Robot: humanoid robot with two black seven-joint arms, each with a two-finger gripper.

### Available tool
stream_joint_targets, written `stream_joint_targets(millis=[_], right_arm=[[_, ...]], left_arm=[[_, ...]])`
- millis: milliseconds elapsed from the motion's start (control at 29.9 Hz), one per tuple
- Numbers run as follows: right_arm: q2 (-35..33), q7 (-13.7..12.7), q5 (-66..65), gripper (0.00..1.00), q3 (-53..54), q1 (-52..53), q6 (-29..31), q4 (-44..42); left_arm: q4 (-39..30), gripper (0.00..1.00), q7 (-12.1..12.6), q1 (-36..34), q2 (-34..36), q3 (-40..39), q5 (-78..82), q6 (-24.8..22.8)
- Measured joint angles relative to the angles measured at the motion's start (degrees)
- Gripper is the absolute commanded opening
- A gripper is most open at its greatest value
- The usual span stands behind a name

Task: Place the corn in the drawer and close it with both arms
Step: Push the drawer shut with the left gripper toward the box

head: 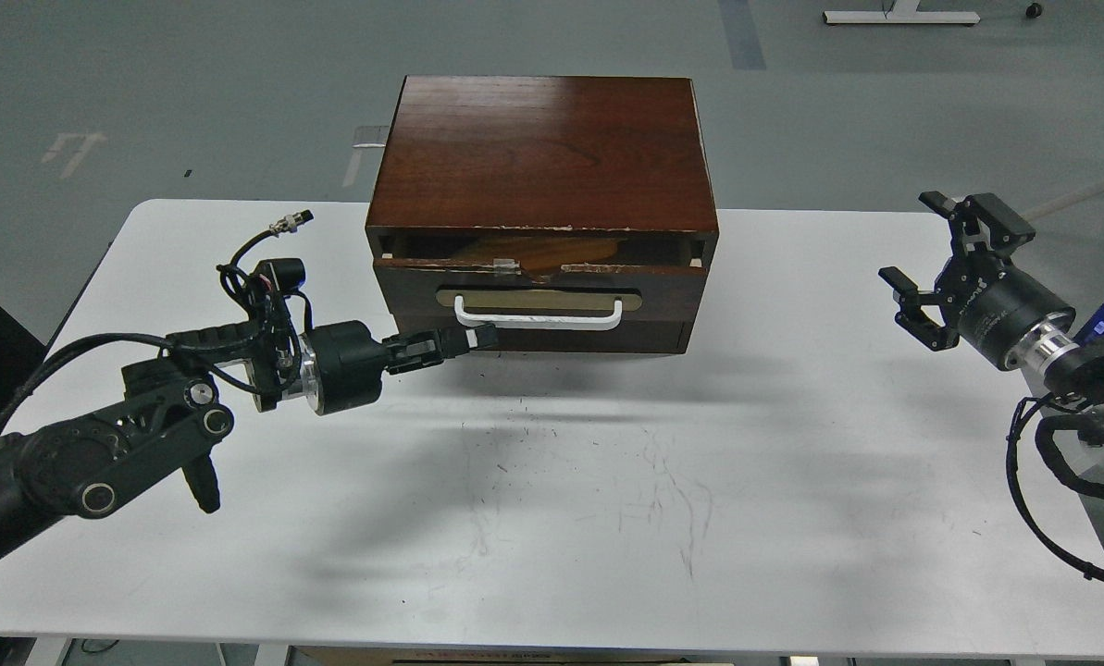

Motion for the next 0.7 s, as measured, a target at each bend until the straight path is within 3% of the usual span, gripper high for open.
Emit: stream_joint_targets(millis=[702], right_arm=[[-1.0,0.0,0.0,0.98,0.1,-0.8,-0.1,0.0]], left_arm=[[6.0,0.0,-0.3,-3.9,-2.3,0.1,-1.6,-0.8]])
